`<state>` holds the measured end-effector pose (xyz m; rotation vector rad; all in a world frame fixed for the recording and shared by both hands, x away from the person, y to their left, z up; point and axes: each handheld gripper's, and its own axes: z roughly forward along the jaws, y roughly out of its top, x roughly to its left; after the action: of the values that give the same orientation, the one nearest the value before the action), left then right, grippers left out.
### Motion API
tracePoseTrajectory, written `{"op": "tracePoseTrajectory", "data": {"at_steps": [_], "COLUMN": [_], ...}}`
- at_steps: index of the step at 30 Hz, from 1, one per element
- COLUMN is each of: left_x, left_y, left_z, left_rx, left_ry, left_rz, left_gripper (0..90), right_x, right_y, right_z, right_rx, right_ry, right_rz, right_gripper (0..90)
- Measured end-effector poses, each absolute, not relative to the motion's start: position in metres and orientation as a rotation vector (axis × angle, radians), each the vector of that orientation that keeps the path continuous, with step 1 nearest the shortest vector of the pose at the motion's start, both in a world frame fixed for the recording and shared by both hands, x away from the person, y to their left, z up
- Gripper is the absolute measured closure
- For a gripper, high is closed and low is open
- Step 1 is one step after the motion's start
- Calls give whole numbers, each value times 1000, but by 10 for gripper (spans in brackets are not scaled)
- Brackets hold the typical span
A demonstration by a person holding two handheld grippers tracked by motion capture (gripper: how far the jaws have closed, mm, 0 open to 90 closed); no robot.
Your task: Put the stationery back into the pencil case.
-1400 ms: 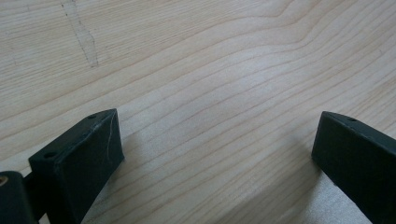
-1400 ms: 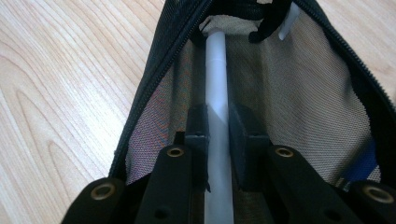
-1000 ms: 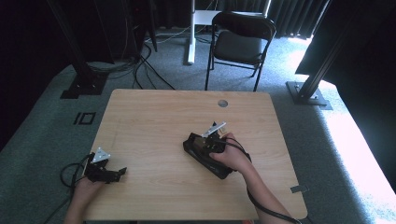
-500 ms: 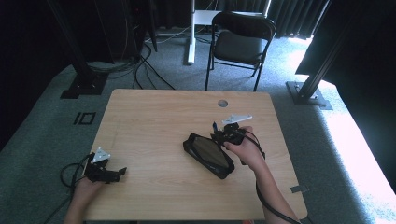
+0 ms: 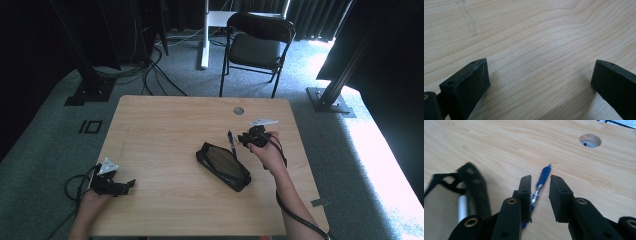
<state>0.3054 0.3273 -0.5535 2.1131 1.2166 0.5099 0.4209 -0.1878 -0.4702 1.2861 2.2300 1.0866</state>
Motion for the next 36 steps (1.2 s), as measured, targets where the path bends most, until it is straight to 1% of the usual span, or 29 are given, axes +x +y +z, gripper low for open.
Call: {"op": "tracePoseTrajectory", "data": {"at_steps": [4,5,14,22,32,36], "left_x": [305,305,305,306,305,305], "left_y": [327,327,327,327,327,327], "left_z": [-554,-554,-554,-554,-554,-554], "left_rx": [2112,2110,2111,2111,2111,2111], "left_ry": [1217,1220,1220,1220,1220,1220], "left_rz": [510,511,511,511,511,511], "left_gripper": [21,21,21,21,21,21], "right_x": [429,434,452,465,474,475], "right_y": [-189,-190,-188,-184,-176,-174], "right_z": [-476,-481,-500,-522,-534,-537], "right_rx": [1306,1322,1357,1436,1440,1458], "right_ry": [2227,2238,2238,2208,2242,2227], "right_rz": [1076,1086,1005,968,881,859], "right_gripper": [696,663,659,604,610,674]}}
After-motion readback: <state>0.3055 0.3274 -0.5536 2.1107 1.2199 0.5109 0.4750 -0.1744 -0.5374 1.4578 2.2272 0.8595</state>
